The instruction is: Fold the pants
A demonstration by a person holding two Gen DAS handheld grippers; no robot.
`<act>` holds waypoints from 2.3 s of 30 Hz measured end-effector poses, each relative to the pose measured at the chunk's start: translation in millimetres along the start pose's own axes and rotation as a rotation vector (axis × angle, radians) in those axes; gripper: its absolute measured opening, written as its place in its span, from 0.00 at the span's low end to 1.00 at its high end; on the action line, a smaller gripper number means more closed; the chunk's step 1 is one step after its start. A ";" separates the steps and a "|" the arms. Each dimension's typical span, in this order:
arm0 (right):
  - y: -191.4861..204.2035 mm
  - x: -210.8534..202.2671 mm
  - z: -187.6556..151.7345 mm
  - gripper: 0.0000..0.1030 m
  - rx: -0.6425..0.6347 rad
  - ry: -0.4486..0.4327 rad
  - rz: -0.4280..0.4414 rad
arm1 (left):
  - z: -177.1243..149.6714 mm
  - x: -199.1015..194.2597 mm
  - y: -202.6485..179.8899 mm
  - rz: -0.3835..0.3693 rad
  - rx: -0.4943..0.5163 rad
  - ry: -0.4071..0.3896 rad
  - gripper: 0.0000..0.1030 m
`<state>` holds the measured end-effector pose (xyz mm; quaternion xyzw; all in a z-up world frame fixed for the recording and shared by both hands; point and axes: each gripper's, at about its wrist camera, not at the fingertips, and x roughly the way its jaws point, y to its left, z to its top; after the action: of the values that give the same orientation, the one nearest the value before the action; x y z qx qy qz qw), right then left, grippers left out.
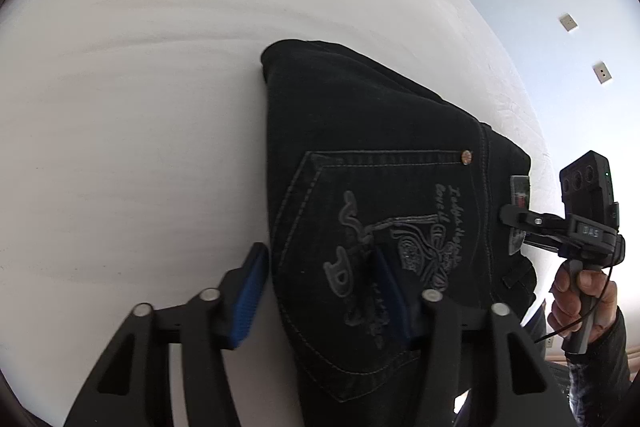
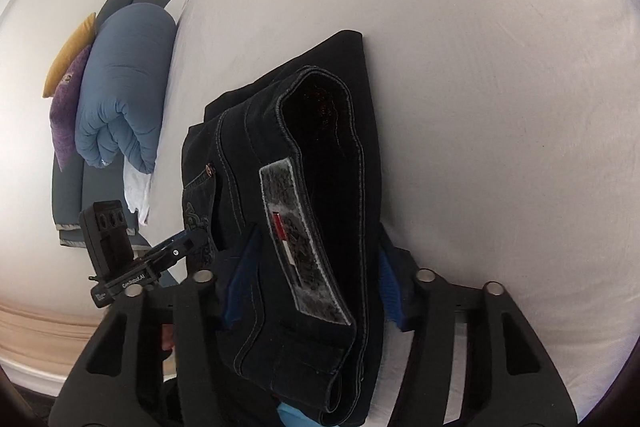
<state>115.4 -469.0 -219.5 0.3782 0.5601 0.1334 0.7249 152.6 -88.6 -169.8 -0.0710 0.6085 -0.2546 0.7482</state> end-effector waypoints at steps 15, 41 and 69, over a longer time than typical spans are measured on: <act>75.6 -28.4 -3.5 0.15 -0.254 -0.132 -0.080 | 21.0 -44.6 -44.9 0.048 0.055 -0.128 0.20; -3.2 -10.9 125.9 0.58 -0.036 -0.227 0.059 | 81.1 4.8 -21.0 0.194 0.102 -0.261 0.82; 254.3 -231.1 -172.1 1.00 -0.612 -1.116 -0.455 | -108.5 -271.4 -192.5 0.429 0.288 -0.890 1.00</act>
<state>-61.0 -370.5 107.4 0.0407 0.1047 -0.0853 0.9900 -42.0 -105.3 120.5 0.0579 0.1906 -0.1217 0.9724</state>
